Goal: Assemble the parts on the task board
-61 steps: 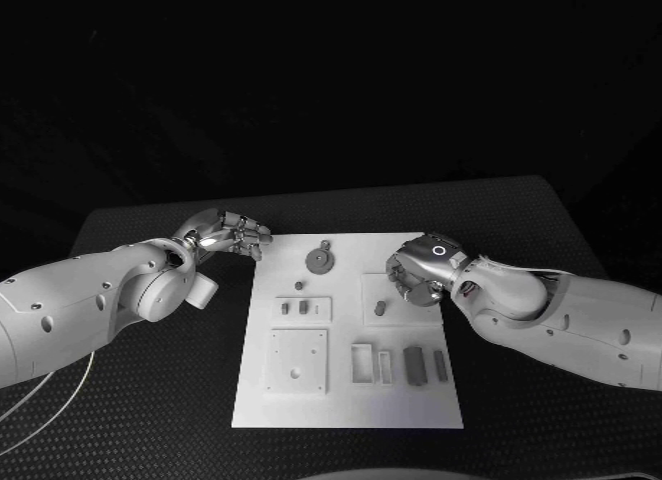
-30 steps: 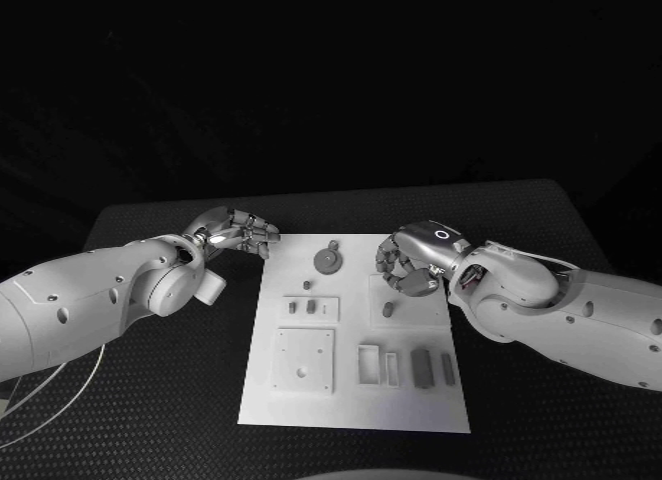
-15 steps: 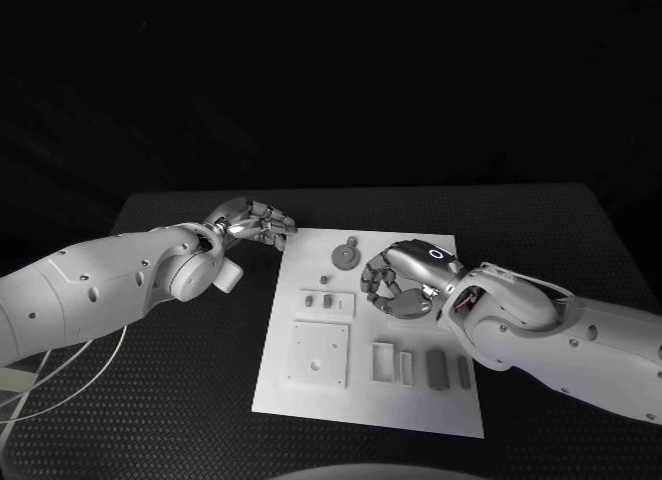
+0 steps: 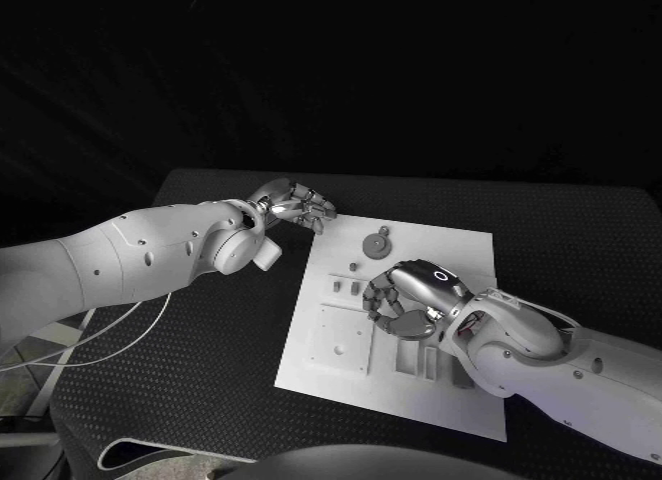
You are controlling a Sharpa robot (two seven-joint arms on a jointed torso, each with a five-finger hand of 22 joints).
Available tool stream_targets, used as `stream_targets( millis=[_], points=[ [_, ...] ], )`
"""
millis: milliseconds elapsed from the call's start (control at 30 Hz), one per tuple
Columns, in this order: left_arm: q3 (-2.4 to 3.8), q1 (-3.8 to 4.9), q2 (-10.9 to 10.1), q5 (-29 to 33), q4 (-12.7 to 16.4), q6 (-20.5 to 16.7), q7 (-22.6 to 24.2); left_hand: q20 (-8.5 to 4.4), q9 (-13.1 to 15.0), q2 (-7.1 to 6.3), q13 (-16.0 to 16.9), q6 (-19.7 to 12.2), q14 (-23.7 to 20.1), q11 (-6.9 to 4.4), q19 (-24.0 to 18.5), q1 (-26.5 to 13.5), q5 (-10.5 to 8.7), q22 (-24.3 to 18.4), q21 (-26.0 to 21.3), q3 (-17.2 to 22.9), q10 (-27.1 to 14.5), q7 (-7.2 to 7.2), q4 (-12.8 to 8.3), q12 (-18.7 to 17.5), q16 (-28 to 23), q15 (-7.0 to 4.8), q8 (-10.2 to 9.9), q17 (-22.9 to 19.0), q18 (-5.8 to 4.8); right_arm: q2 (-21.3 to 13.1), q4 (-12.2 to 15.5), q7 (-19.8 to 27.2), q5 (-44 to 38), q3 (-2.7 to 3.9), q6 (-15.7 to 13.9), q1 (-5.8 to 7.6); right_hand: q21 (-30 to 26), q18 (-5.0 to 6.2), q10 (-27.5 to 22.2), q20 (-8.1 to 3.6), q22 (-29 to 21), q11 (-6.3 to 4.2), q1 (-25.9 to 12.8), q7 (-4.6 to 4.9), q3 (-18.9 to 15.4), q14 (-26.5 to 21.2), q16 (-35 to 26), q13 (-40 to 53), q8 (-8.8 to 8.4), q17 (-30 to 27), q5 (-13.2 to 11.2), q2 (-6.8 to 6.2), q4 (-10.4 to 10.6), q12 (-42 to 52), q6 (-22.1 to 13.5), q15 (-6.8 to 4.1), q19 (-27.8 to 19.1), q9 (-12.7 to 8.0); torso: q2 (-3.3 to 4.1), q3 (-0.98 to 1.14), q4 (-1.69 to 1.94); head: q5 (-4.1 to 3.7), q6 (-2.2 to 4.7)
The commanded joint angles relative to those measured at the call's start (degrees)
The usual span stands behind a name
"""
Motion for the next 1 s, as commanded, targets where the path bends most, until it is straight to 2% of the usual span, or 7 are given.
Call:
stream_targets(
  millis=[33,133,200,300,700,900,1000],
  points=[
    [0.03,0.07,0.5,0.3,0.1,0.7,0.2,0.07,-0.1,-0.02,-0.1,-0.6,0.0,-0.09,-0.2,-0.3,-0.26,-0.1,0.2,-0.4,-0.3,-0.05,0.1,0.0,-0.3,0.29,0.3,0.1,1.06,0.8,-1.1,1.6,-0.9,0.05,0.7,-0.24,0.3,0.84,0.5,-0.07,1.4,-0.54,1.6,0.17,0.0,1.0,0.3,1.9,-0.04,0.1,0.3,2.16,-0.3,0.3,-0.1,-0.97,0.4,0.1,-0.03,0.00,0.08,1.52,-0.48],
    [0.03,0.07,0.7,0.3,0.1,0.7,0.1,0.07,-0.1,-0.02,-0.1,-0.6,0.0,-0.09,-0.2,-0.3,-0.26,-0.1,0.2,-0.4,-0.3,-0.04,0.1,0.0,-0.4,0.29,0.3,0.1,1.06,1.6,-2.0,1.8,-1.5,0.05,0.7,-0.84,0.3,0.84,0.5,-0.08,1.4,-0.53,1.5,0.17,0.0,0.9,0.4,1.9,-0.05,0.1,0.3,2.21,-0.3,0.2,-0.1,-0.97,0.4,0.1,0.00,-0.04,0.17,2.43,-0.84],
    [0.03,0.07,0.9,0.3,0.1,0.7,0.2,0.07,-0.1,-0.01,-0.1,-0.6,0.0,-0.09,-0.2,-0.3,-0.25,-0.1,0.2,-0.4,-0.3,-0.04,0.1,0.0,-0.4,0.29,0.3,0.1,1.06,2.1,-2.5,1.8,-1.9,0.05,0.8,-1.28,0.3,0.84,0.5,-0.09,1.4,-0.53,1.5,0.17,0.0,0.9,0.4,1.9,-0.06,0.2,0.3,2.25,-0.4,0.2,-0.2,-0.97,0.4,0.1,0.00,-0.03,0.03,3.20,-1.02],
    [0.04,0.07,1.2,0.3,0.1,0.7,0.2,0.07,-0.1,0.00,-0.1,-0.6,0.0,-0.09,-0.2,-0.3,-0.25,-0.1,0.2,-0.4,-0.3,-0.04,0.1,0.0,-0.4,0.29,0.3,0.1,1.06,2.6,-3.0,1.9,-2.0,0.04,0.8,-1.84,0.4,0.84,0.5,-0.10,1.4,-0.53,1.5,0.18,0.0,0.9,0.4,1.9,-0.06,0.2,0.3,2.29,-0.4,0.2,-0.2,-0.97,0.4,0.1,0.01,-0.03,0.04,3.88,-1.44],
    [0.04,0.11,1.3,0.3,0.0,0.7,0.2,0.07,-0.1,0.00,-0.1,-0.6,0.0,-0.08,-0.2,-0.3,-0.25,-0.2,0.2,-0.4,-0.3,-0.04,0.1,0.0,-0.4,0.30,0.3,0.2,1.06,4.1,-5.0,1.9,-3.0,0.04,0.8,-2.84,0.4,0.84,0.5,-0.13,1.4,-0.53,1.5,0.18,0.0,0.9,0.5,2.0,-0.08,0.3,0.3,2.36,-0.5,0.2,-0.2,-0.98,0.4,0.2,-0.04,-0.04,-0.05,5.04,-1.92],
    [0.04,0.17,1.4,0.3,0.0,0.7,0.2,0.07,-0.1,0.00,-0.1,-0.6,0.1,-0.08,-0.2,-0.3,-0.25,-0.2,0.2,-0.4,-0.4,-0.03,0.1,0.0,-0.5,0.30,0.3,0.2,1.05,4.8,-5.4,1.8,-3.2,0.04,1.0,-3.51,0.5,0.84,0.5,-0.14,1.4,-0.54,1.5,0.18,0.0,0.9,0.6,2.0,-0.09,0.4,0.3,2.37,-0.5,0.1,-0.2,-0.98,0.4,0.2,-0.04,-0.02,-0.02,5.74,-2.22],
    [0.04,0.19,1.5,0.3,0.0,0.7,0.2,0.08,-0.1,-0.01,-0.1,-0.6,0.1,-0.07,-0.2,-0.3,-0.25,-0.2,0.2,-0.4,-0.4,-0.03,0.1,0.0,-0.5,0.30,0.3,0.2,1.05,4.8,-5.6,1.7,-3.3,0.04,1.3,-3.54,0.5,0.84,0.5,-0.15,1.4,-0.54,1.4,0.18,0.0,0.9,0.6,2.0,-0.09,0.4,0.3,2.38,-0.5,0.1,-0.2,-0.98,0.4,0.2,-0.01,-0.04,0.05,5.86,-2.35]
  ],
)
